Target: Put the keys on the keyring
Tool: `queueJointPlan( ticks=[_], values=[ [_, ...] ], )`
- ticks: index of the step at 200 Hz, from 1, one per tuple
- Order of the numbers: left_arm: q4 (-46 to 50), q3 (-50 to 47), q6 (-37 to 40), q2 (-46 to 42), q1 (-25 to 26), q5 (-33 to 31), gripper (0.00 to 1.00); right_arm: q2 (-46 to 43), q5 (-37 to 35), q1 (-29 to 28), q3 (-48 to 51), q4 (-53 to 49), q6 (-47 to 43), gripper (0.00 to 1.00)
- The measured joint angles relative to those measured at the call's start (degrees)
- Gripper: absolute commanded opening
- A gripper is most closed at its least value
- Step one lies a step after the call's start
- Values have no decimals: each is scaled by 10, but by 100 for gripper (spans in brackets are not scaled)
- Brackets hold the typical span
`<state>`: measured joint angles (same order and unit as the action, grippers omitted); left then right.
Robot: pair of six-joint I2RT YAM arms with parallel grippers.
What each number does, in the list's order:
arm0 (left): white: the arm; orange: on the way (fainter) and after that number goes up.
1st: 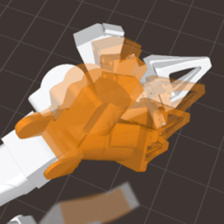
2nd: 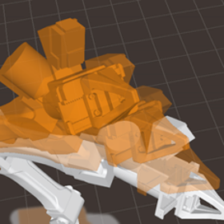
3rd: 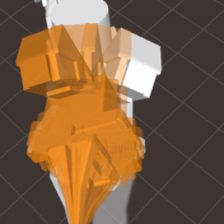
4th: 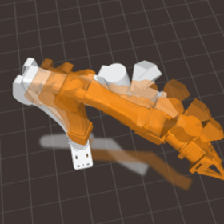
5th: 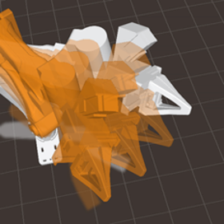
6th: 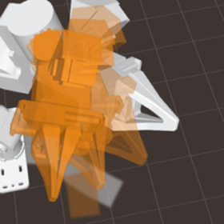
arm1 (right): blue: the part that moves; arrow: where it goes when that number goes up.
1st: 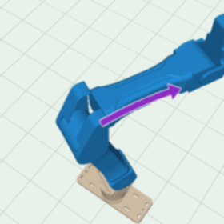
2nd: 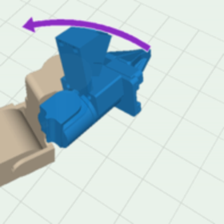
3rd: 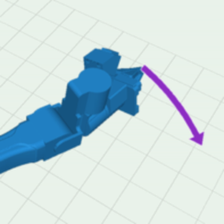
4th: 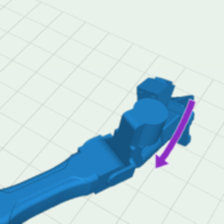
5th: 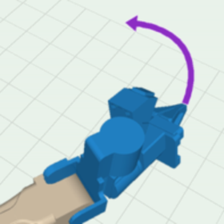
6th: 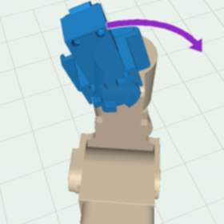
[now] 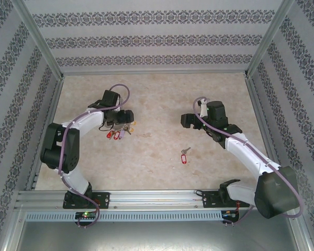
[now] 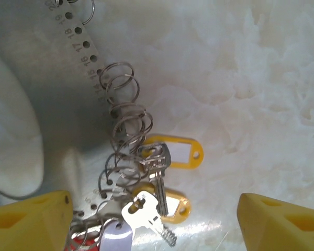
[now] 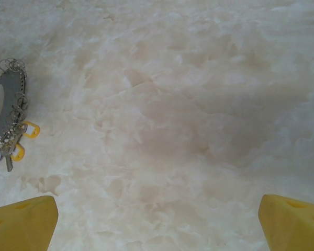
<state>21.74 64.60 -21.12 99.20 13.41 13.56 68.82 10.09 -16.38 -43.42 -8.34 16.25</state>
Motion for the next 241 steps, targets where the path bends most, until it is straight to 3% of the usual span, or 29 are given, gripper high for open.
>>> queueJointPlan(
  ticks=[142, 241],
  values=[
    [33, 5, -2, 54, 34, 2, 76, -12, 29, 39, -26, -17, -31, 98],
    [1, -120, -68, -45, 103, 54, 75, -50, 35, 39, -27, -32, -31, 98]
  ],
)
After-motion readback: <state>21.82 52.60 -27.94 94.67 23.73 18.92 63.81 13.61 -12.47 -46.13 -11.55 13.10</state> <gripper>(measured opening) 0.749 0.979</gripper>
